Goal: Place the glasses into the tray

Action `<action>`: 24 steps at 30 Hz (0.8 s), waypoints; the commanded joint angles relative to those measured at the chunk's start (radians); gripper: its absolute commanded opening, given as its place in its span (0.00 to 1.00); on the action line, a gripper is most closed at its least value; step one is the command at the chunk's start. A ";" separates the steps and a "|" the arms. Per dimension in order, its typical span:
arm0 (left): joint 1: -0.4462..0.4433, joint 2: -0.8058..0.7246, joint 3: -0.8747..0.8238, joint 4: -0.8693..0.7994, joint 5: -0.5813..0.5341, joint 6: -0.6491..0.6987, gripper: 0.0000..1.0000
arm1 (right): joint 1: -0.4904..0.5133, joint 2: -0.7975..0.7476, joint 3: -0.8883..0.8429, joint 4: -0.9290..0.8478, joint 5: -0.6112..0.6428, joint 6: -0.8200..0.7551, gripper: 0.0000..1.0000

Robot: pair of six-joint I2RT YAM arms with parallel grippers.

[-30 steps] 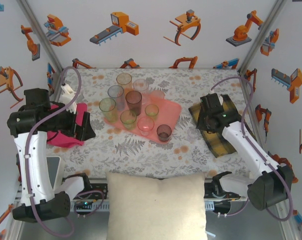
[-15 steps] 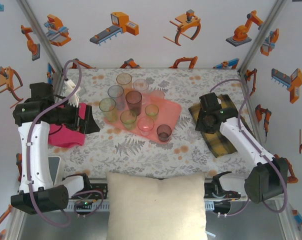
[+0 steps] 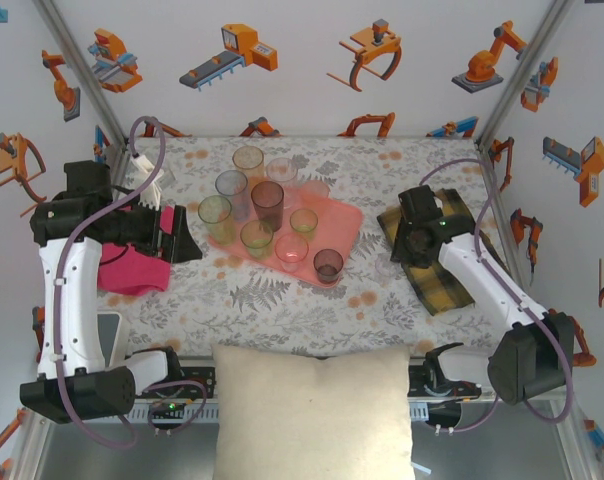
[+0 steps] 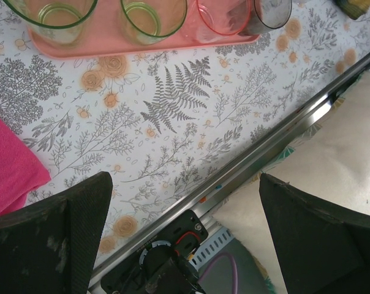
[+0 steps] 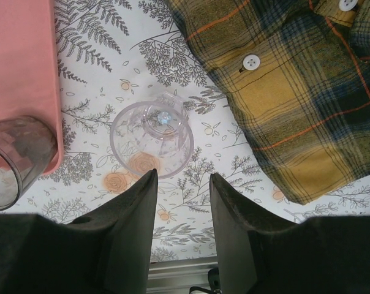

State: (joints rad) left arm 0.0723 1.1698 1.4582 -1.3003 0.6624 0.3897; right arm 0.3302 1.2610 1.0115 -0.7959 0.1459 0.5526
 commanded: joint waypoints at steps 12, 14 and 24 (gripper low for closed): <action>-0.004 -0.030 -0.020 0.019 0.010 -0.027 0.97 | -0.010 -0.027 -0.047 0.013 0.018 0.017 0.40; -0.003 -0.037 -0.031 0.022 0.008 -0.026 0.97 | -0.010 -0.021 -0.046 0.017 0.017 0.016 0.40; 0.000 -0.047 -0.037 0.030 0.011 -0.031 0.97 | -0.038 0.040 -0.059 0.089 0.008 0.017 0.40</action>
State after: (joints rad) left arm 0.0723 1.1366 1.4303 -1.2743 0.6621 0.3725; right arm 0.3084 1.2766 0.9676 -0.7525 0.1490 0.5529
